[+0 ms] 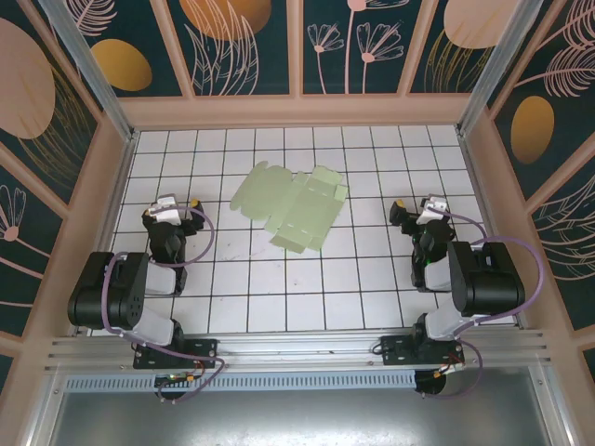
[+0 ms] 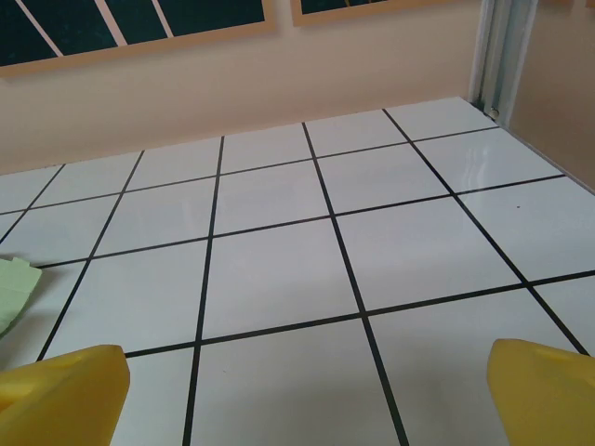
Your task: Fold the paper box
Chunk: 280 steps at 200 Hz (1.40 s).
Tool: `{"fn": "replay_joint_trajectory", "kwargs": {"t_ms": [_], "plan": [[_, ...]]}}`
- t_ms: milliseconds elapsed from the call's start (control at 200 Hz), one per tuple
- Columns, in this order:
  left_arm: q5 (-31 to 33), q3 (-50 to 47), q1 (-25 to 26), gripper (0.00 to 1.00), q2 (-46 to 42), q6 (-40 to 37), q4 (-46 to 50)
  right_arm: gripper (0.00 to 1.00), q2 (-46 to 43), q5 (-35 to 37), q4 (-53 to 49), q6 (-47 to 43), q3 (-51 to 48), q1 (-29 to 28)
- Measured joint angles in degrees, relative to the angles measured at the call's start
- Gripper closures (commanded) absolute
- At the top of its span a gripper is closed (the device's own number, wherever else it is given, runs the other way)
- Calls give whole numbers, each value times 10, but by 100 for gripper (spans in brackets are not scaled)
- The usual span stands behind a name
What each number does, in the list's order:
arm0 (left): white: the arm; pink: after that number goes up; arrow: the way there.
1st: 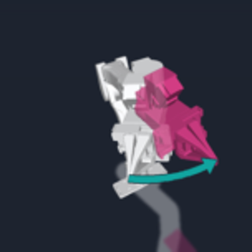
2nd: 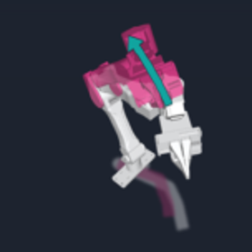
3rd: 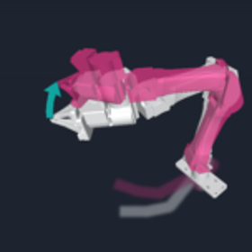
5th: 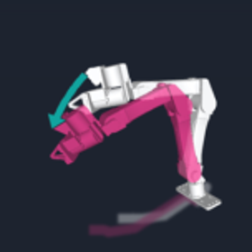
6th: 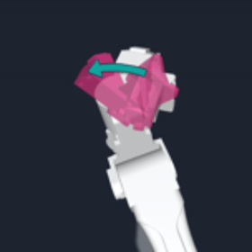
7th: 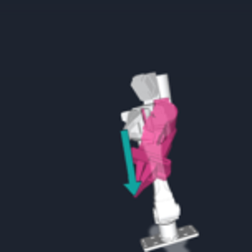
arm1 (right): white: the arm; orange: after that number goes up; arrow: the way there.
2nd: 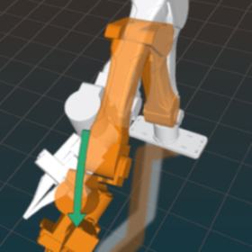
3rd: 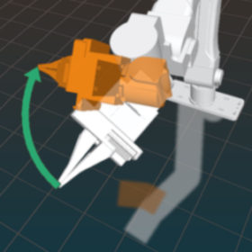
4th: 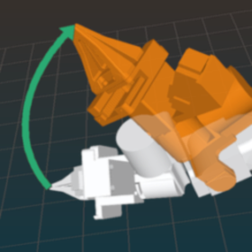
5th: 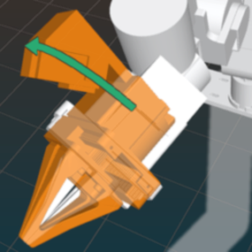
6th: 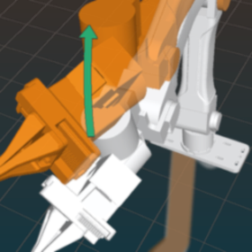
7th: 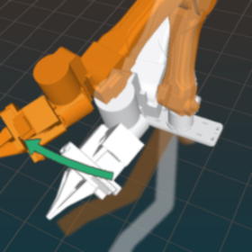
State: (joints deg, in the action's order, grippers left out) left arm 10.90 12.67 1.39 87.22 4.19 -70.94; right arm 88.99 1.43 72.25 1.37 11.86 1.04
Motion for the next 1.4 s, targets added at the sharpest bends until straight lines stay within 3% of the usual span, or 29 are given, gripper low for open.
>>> {"fn": "replay_joint_trajectory", "kwargs": {"t_ms": [811,996,1211,1401], "plan": [[-7,0,0,1,-1,-1,0,1,0,0,9,0,-3,0],[-17,0,5,1,-91,-7,50,1,-59,7,31,0,-53,0],[-17,47,71,1,-221,-15,176,1,-195,23,-90,7,-6,-18],[-33,91,144,1,-207,26,231,1,-184,20,-292,5,149,-68]]}}
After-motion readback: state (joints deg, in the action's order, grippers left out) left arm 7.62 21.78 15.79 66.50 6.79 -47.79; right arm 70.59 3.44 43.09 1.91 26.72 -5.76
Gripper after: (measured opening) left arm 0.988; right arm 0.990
